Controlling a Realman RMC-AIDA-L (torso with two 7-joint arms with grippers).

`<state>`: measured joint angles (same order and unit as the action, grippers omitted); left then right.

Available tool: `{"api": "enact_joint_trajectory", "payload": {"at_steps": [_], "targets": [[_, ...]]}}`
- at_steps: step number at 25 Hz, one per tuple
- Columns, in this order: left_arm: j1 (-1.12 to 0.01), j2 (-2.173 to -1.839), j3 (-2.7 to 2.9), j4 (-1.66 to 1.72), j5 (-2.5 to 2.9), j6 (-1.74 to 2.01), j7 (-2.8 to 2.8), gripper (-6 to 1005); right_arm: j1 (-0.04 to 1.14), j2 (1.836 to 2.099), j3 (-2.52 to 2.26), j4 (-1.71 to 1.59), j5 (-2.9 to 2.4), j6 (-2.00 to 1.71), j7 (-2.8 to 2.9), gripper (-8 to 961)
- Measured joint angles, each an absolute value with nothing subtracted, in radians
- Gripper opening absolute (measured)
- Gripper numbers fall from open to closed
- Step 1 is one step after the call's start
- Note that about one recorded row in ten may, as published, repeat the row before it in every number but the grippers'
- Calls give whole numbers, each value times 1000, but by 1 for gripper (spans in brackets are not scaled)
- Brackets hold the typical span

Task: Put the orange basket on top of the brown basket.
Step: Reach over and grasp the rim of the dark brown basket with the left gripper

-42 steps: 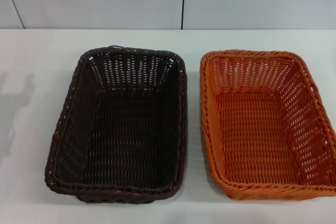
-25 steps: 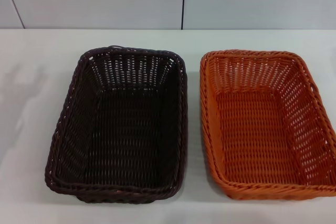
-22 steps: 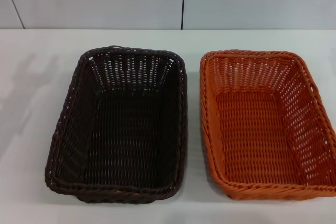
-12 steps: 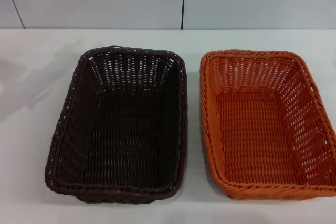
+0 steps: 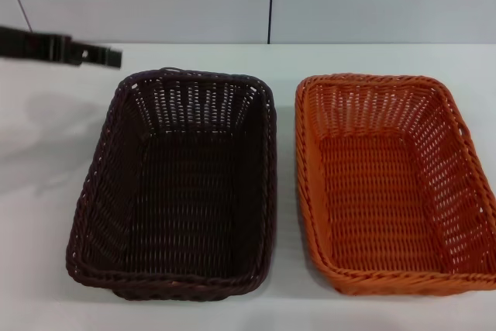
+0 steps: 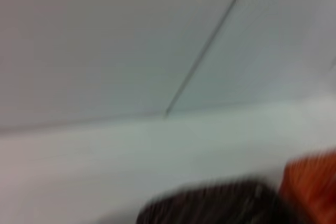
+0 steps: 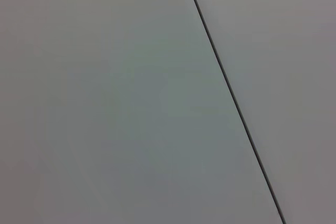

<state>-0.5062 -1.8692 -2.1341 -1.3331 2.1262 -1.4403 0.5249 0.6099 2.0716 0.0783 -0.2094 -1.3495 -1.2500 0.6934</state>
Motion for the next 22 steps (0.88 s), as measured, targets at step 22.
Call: {"api": "enact_joint_trajectory", "payload": {"at_steps": [22], "targets": [[-453, -2059, -2111, -1569, 2525, -1632, 373, 842, 631, 2068, 80, -212, -1342, -1232, 693, 572]]}}
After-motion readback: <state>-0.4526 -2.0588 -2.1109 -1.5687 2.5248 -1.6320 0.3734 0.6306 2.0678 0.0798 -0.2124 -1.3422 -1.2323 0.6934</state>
